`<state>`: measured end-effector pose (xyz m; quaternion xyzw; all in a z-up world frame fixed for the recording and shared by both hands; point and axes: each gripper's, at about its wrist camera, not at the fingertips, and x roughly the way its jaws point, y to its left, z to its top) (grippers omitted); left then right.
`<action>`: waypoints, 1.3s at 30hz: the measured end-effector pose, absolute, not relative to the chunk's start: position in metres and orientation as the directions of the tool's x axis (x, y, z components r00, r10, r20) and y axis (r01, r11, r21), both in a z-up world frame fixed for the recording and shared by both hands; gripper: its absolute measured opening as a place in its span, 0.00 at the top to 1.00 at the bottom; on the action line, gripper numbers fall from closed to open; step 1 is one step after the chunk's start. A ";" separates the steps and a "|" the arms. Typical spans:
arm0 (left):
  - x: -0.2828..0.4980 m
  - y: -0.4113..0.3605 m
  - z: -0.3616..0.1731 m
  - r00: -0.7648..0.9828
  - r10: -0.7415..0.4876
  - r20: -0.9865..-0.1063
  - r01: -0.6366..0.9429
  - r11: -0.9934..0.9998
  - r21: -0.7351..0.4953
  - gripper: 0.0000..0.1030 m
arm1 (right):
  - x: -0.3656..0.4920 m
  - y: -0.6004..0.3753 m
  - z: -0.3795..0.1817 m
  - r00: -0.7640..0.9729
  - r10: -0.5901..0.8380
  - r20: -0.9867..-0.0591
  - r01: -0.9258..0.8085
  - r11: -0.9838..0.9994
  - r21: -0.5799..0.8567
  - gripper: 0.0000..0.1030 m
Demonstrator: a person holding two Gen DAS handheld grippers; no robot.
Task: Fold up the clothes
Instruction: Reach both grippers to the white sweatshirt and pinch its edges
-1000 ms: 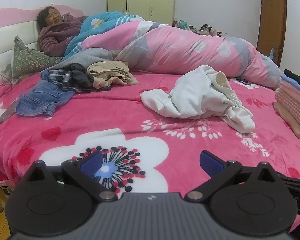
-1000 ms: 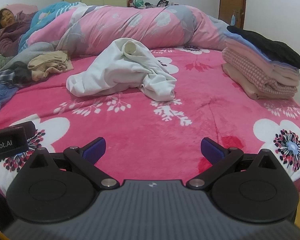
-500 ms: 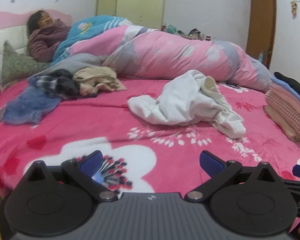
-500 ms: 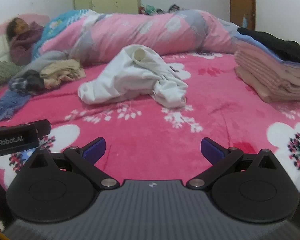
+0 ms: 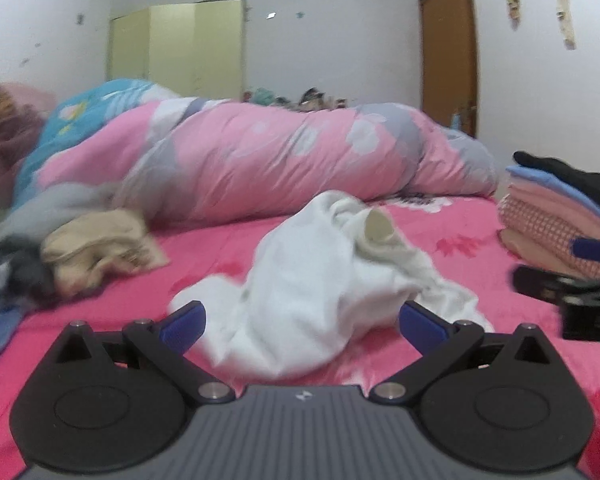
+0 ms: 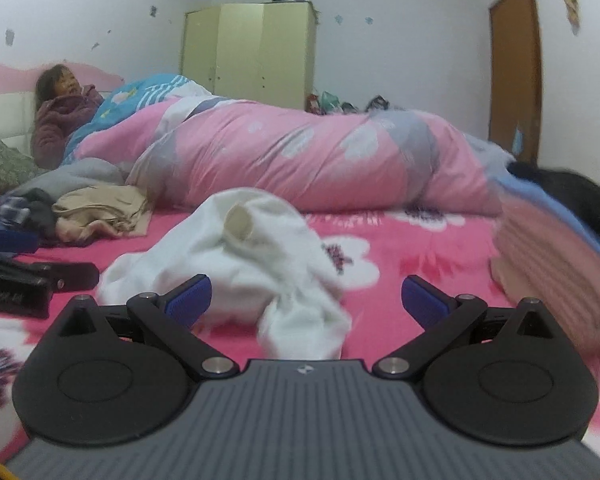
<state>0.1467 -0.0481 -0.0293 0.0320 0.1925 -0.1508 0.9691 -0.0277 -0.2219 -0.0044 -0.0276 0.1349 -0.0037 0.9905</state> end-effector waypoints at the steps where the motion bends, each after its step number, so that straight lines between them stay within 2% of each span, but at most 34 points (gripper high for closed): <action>1: 0.156 -0.053 -0.030 0.878 -0.297 -0.374 0.322 0.947 0.004 0.00 | -0.014 -0.222 -0.005 0.966 -0.004 -0.260 -0.015 0.997 -0.070 0.02; 3: 0.173 -0.063 -0.033 0.873 -0.332 -0.357 0.357 0.934 0.004 0.04 | 0.015 -0.223 -0.005 0.965 0.037 -0.259 -0.063 0.994 -0.092 0.04; 6: 0.192 -0.076 -0.041 0.854 -0.382 -0.352 0.402 0.915 -0.017 0.24 | 0.060 -0.225 -0.011 0.947 0.139 -0.288 -0.178 0.978 -0.111 0.14; 7: 0.197 -0.079 -0.045 0.847 -0.395 -0.356 0.412 0.911 -0.029 0.35 | 0.077 -0.225 -0.014 0.938 0.160 -0.308 -0.207 0.970 -0.127 0.28; 8: 0.202 -0.082 -0.050 0.836 -0.407 -0.367 0.424 0.905 -0.038 0.47 | 0.091 -0.225 -0.016 0.930 0.173 -0.324 -0.227 0.965 -0.135 0.34; 10: 0.211 -0.087 -0.059 0.810 -0.435 -0.393 0.453 0.890 -0.053 0.61 | 0.121 -0.228 -0.022 0.906 0.212 -0.366 -0.265 0.959 -0.102 0.50; 11: 0.214 -0.088 -0.063 0.795 -0.454 -0.402 0.471 0.880 -0.062 0.66 | 0.133 -0.230 -0.023 0.897 0.229 -0.378 -0.279 0.957 -0.084 0.55; 12: 0.215 -0.088 -0.066 0.784 -0.473 -0.403 0.489 0.870 -0.070 0.67 | 0.140 -0.234 -0.025 0.892 0.245 -0.380 -0.289 0.955 -0.062 0.58; 15: 0.215 -0.093 -0.069 0.748 -0.532 -0.397 0.544 0.834 -0.092 0.64 | 0.140 -0.262 -0.025 0.911 0.276 -0.307 -0.270 0.961 0.061 0.59; 17: 0.214 -0.100 -0.071 0.716 -0.574 -0.396 0.583 0.805 -0.111 0.52 | 0.125 -0.286 -0.027 0.935 0.257 -0.245 -0.230 0.964 0.135 0.59; 18: 0.215 -0.105 -0.072 0.696 -0.593 -0.404 0.600 0.790 -0.126 0.50 | 0.119 -0.295 -0.033 0.942 0.223 -0.250 -0.192 0.971 0.143 0.59; 20: 0.218 -0.117 -0.073 0.672 -0.610 -0.421 0.611 0.777 -0.150 0.42 | 0.108 -0.309 -0.051 0.928 0.195 -0.317 -0.145 0.974 0.175 0.62; 22: 0.221 -0.127 -0.075 0.651 -0.620 -0.438 0.614 0.769 -0.177 0.41 | 0.100 -0.321 -0.074 0.892 0.201 -0.404 -0.116 0.967 0.225 0.72; 24: 0.227 -0.135 -0.078 0.625 -0.627 -0.466 0.601 0.767 -0.225 0.41 | 0.096 -0.326 -0.094 0.836 0.297 -0.461 -0.153 0.934 0.324 0.83; 27: 0.233 -0.142 -0.076 0.614 -0.616 -0.494 0.581 0.776 -0.246 0.41 | 0.095 -0.321 -0.106 0.754 0.485 -0.442 -0.275 0.845 0.458 0.94; 31: 0.231 -0.161 -0.073 0.650 -0.522 -0.552 0.545 0.827 -0.140 0.40 | 0.083 -0.298 -0.105 0.671 0.635 -0.384 -0.484 0.766 0.423 0.95; 34: 0.234 -0.183 -0.077 0.703 -0.394 -0.592 0.496 0.868 0.010 0.42 | 0.077 -0.295 -0.101 0.634 0.693 -0.343 -0.561 0.717 0.414 0.95; 36: 0.237 -0.191 -0.083 0.726 -0.325 -0.606 0.466 0.880 0.086 0.56 | 0.076 -0.304 -0.101 0.635 0.708 -0.309 -0.555 0.697 0.455 0.94; 37: 0.239 -0.194 -0.086 0.737 -0.289 -0.611 0.448 0.886 0.122 0.69 | 0.075 -0.310 -0.100 0.628 0.720 -0.296 -0.556 0.681 0.477 0.93; 39: 0.240 -0.189 -0.086 0.739 -0.273 -0.616 0.423 0.899 0.110 0.78 | 0.073 -0.321 -0.098 0.615 0.741 -0.270 -0.556 0.650 0.518 0.92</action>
